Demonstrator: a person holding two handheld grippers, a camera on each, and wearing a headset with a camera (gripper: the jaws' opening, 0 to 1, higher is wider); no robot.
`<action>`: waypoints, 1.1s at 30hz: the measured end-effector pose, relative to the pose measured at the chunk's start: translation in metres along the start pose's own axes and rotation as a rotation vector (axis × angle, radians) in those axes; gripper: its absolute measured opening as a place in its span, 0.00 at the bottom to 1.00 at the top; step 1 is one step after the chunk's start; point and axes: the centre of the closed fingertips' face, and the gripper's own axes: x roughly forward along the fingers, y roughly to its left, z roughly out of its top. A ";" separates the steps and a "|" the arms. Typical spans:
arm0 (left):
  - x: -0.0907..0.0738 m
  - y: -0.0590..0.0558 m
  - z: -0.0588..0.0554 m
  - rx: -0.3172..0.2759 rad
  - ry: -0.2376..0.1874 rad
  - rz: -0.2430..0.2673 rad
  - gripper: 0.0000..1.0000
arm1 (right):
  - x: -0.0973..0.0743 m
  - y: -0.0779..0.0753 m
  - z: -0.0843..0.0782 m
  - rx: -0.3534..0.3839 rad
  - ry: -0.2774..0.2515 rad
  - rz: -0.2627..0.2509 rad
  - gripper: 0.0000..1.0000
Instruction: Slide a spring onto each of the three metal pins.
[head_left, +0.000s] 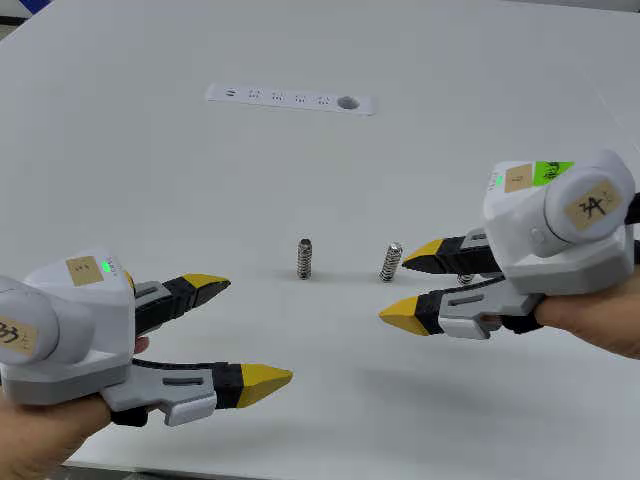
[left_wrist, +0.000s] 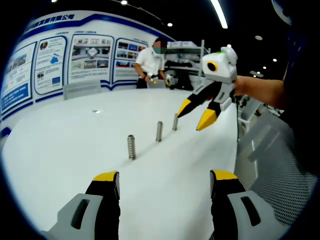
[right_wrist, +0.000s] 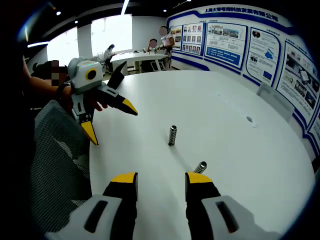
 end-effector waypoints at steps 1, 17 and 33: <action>0.000 0.000 0.000 0.000 0.000 0.000 0.75 | -0.002 -0.001 -0.002 0.006 -0.002 -0.003 0.39; -0.001 -0.002 -0.001 0.004 0.011 -0.004 0.76 | -0.046 -0.029 -0.046 0.125 -0.038 -0.113 0.46; 0.002 -0.002 -0.004 0.003 0.024 -0.010 0.77 | -0.073 -0.045 -0.072 0.145 -0.123 -0.149 0.53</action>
